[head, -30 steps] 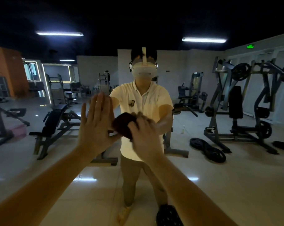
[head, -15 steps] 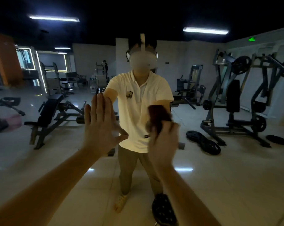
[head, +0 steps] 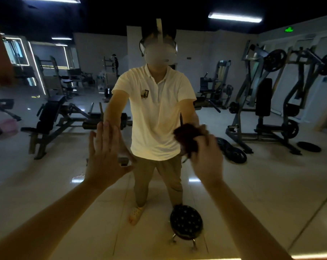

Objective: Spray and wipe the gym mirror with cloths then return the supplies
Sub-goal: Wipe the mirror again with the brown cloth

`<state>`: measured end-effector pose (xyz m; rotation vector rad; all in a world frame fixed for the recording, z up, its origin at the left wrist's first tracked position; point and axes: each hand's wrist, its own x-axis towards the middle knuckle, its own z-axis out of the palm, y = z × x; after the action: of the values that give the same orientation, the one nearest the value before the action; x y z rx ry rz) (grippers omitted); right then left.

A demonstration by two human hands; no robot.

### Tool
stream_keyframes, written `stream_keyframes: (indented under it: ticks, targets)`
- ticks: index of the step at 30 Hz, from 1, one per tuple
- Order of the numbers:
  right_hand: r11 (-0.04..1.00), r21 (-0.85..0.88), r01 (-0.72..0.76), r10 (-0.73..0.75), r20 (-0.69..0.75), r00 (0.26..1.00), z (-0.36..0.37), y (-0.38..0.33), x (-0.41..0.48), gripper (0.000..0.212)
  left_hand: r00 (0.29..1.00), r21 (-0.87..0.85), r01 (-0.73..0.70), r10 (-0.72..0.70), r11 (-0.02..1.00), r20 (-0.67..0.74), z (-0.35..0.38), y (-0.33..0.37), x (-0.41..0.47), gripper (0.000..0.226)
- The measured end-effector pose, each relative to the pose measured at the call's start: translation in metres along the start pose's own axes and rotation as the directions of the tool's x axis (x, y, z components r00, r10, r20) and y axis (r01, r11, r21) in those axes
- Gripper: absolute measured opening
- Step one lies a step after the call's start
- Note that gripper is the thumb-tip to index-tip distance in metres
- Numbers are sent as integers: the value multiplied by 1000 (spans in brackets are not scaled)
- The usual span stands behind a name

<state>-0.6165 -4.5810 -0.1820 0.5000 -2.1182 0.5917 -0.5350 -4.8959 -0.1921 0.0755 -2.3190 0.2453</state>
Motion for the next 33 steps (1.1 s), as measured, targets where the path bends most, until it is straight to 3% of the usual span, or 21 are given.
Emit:
stream_keyframes:
  ticks: [2, 4, 7, 10, 13, 17, 19, 21, 24, 28, 31, 33]
  targets:
    - [968, 11, -249, 249, -94, 964, -13, 36, 1, 37, 1000, -1, 6, -6, 1000, -17, 7, 2, 2, 144]
    - [888, 56, -457, 460, -165, 872, -11, 47, -1, 39, 999, -23, 8, -8, 1000, -31, 13, 1, 1, 145]
    - [841, 133, -524, 541, -200, 817, 17, 12, -12, 37, 999, -40, -3, 1, 999, -45, 17, -1, 1, 142]
    - [891, 219, -398, 429, -121, 895, 57, -57, -35, 35, 998, -46, -26, 23, 999, -67, 19, -2, 0, 140]
    - [957, 222, -185, 188, 11, 982, 97, -115, -62, 30, 997, -48, -35, 31, 998, -77, 17, -3, -1, 137]
    - [971, 221, 90, -132, 182, 974, 110, -116, -77, 45, 995, -31, -47, 44, 998, -85, 15, -7, -4, 126]
    - [977, 136, 165, -192, 217, 957, 94, -81, -75, 45, 997, -21, -50, 48, 999, -68, 15, -9, -3, 133]
    - [994, 67, 81, -92, 186, 978, 70, -37, -73, 41, 998, -11, -39, 38, 999, -43, 15, -9, -2, 138]
    - [981, 20, -194, 192, 60, 979, 33, 22, -74, 31, 999, -14, -24, 23, 1000, -39, 15, -8, -1, 140]
    - [790, 110, -603, 611, -60, 790, 18, 48, -68, 34, 998, -17, -18, 17, 1000, -58, 14, -7, -1, 143]
    - [719, 190, -669, 687, -46, 725, 36, 11, -67, 32, 997, -15, -24, 23, 1000, -70, 12, -5, -1, 149]
    - [754, 212, -622, 635, 9, 772, 56, -28, -73, 32, 997, -33, -17, 14, 999, -72, 9, -3, -1, 145]
